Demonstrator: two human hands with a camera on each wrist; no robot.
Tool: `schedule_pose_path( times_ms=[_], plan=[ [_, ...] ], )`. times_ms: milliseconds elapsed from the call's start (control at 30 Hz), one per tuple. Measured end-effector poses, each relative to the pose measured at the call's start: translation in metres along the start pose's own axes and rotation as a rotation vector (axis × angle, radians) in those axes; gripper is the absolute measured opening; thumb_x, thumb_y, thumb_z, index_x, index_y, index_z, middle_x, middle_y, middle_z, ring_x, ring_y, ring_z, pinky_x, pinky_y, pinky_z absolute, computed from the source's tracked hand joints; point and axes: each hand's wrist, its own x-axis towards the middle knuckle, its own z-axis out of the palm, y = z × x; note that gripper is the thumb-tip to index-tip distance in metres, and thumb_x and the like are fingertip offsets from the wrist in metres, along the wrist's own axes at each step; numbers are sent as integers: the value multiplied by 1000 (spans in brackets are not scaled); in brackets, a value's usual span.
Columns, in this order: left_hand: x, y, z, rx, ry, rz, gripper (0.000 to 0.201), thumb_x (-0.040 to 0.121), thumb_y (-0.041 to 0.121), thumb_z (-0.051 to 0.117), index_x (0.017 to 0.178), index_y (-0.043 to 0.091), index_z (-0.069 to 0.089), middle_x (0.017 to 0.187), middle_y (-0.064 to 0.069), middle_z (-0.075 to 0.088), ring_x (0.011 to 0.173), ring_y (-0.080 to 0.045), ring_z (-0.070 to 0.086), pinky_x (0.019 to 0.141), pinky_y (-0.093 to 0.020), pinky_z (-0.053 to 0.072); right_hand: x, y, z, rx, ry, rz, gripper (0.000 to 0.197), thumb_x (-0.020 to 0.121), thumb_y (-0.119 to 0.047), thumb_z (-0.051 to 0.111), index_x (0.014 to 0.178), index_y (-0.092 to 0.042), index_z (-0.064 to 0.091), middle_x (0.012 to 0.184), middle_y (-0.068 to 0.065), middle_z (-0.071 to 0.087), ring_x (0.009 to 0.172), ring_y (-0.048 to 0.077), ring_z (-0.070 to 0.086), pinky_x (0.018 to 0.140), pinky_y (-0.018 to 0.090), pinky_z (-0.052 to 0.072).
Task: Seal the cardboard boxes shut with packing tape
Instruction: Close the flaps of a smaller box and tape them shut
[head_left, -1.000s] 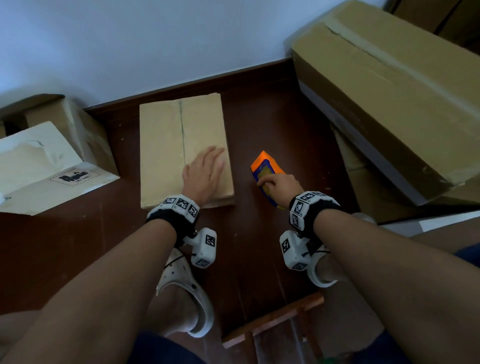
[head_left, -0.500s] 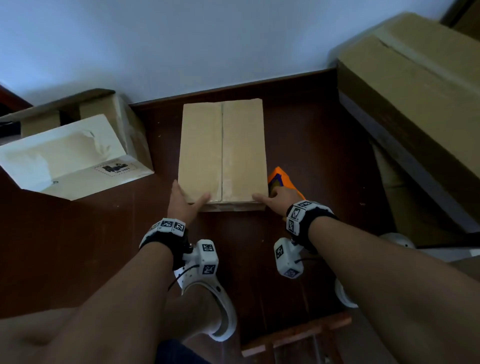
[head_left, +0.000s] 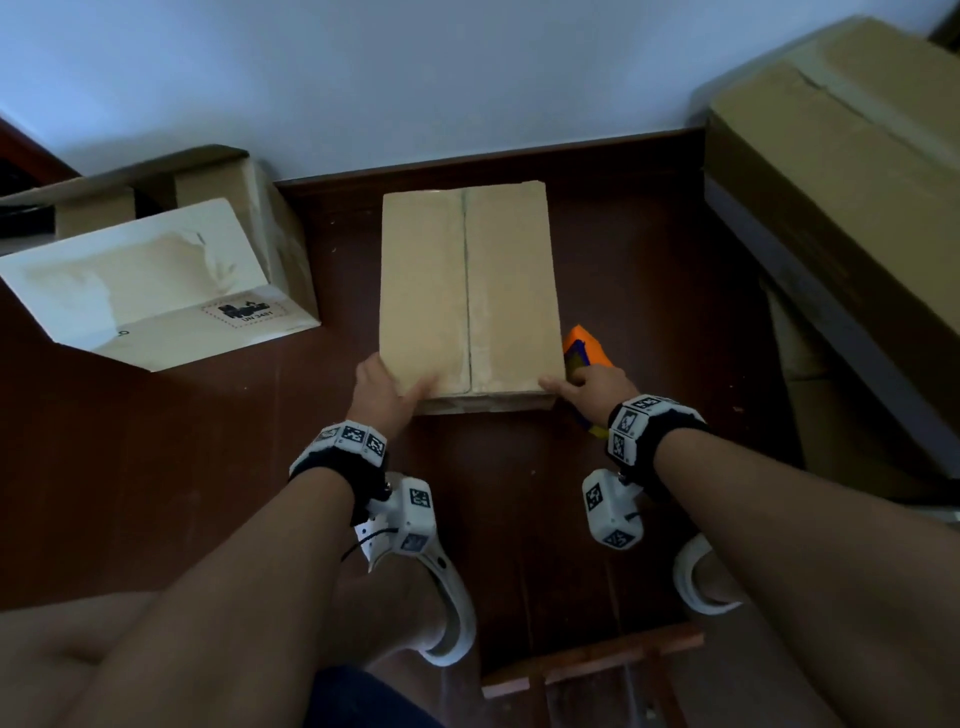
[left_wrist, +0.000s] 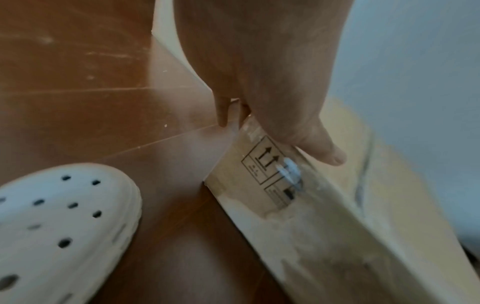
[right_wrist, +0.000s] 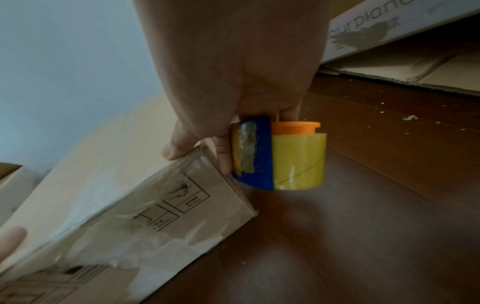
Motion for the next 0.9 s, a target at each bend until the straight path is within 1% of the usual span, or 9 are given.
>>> schedule_pose_path(
  times_ms=[67,133,233,300,500,633,733,800,900],
  plan=[
    [-8,5,5,232,26,131,111,76,65,64,151,2,12,155,-18,16,143,-30,22,117,-43,21,-1,9,-3,-17,18,48,63,87,-70,42,56,-16,31,50,1,29,43,16,28,47,29,25],
    [-12,21,11,443,67,337,109,76,72,57,155,18,5,162,-7,1,148,-24,6,118,-50,7,-4,11,-7,-39,36,69,65,87,-69,41,53,-15,32,49,1,30,42,15,29,46,27,26],
    [-6,50,22,639,-139,667,82,84,70,45,150,46,3,162,11,-9,149,-22,-5,115,-65,5,-8,6,-12,-60,38,59,66,88,-68,44,50,-15,33,47,2,32,42,15,30,45,27,25],
    [-4,60,33,744,-272,801,72,90,64,40,146,53,-4,161,14,-12,149,-23,-8,114,-66,1,-8,4,-13,-89,21,57,65,88,-67,45,50,-15,33,48,2,32,43,16,30,45,27,24],
    [-5,53,58,837,-203,814,60,102,49,25,142,56,-18,158,17,-20,147,-27,-17,111,-68,0,-1,0,-9,-32,-77,116,57,93,-59,45,57,-15,35,55,3,35,47,16,32,47,26,24],
    [-4,52,62,840,-182,811,60,102,48,24,141,57,-21,155,18,-26,147,-28,-17,110,-69,-1,6,-3,-13,18,-215,212,56,90,-65,41,67,-14,43,63,5,41,56,17,41,51,26,31],
    [-5,55,60,855,-221,788,61,102,48,23,137,58,-26,152,19,-31,147,-28,-19,110,-68,-3,11,-9,-13,-19,-268,230,67,91,-66,38,96,-2,57,69,8,45,66,21,49,65,31,40],
    [-4,55,60,845,-262,772,61,101,49,22,136,59,-27,151,20,-32,147,-27,-19,111,-68,-3,8,-8,-9,-22,-208,212,75,92,-63,39,117,7,49,73,10,53,73,24,55,75,36,45],
    [-2,64,53,831,-376,752,60,99,55,23,139,58,-22,153,21,-30,146,-24,-22,111,-67,-6,2,-3,-4,7,-104,169,65,93,-61,41,95,4,41,78,10,61,71,25,59,67,35,48]
  ],
)
